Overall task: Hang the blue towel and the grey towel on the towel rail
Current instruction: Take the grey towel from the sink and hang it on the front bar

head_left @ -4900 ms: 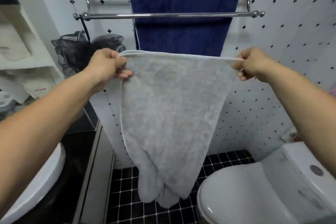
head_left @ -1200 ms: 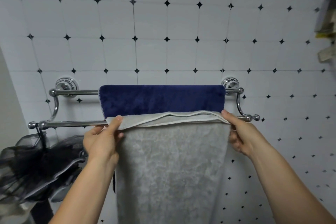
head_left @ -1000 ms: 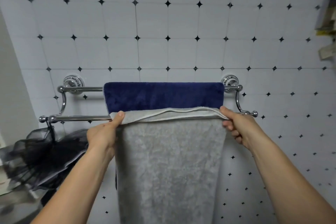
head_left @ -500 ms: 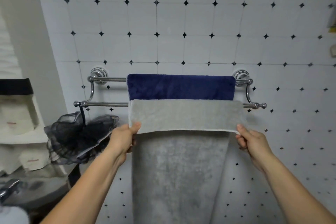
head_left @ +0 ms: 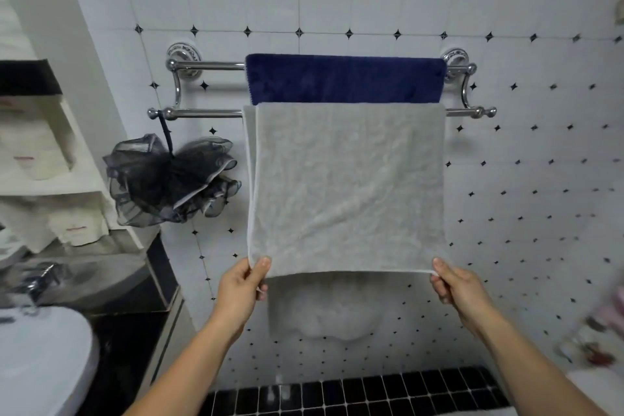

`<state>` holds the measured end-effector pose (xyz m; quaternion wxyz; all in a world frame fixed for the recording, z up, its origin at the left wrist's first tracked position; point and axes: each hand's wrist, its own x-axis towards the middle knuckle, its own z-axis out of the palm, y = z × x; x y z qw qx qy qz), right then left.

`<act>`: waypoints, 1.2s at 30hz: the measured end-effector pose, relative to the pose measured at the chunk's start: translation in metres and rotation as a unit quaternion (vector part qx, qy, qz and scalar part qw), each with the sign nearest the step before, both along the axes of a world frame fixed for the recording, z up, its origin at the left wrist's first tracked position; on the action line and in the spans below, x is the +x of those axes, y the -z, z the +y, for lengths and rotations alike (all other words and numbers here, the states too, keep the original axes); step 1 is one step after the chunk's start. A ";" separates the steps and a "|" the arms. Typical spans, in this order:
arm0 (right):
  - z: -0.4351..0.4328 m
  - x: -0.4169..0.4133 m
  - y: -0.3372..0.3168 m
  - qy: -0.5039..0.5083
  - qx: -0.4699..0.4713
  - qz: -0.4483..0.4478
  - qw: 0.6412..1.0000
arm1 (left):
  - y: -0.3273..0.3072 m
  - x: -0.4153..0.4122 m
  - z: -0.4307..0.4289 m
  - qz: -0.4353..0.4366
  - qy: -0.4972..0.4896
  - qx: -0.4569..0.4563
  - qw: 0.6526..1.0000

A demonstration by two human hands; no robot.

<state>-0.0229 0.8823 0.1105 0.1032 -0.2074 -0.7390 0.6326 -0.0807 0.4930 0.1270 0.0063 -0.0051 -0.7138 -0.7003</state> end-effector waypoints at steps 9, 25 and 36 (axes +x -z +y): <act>-0.008 0.039 0.060 -0.054 0.033 -0.132 0.989 | 0.087 0.027 -0.010 -0.101 0.009 -0.049 0.994; 0.020 -0.102 -0.154 0.006 0.057 0.161 0.985 | -0.095 -0.087 0.013 0.138 -0.064 -0.025 0.988; 0.014 -0.122 -0.228 -0.106 -0.148 0.152 0.971 | -0.208 -0.116 0.050 0.089 -0.201 0.041 0.975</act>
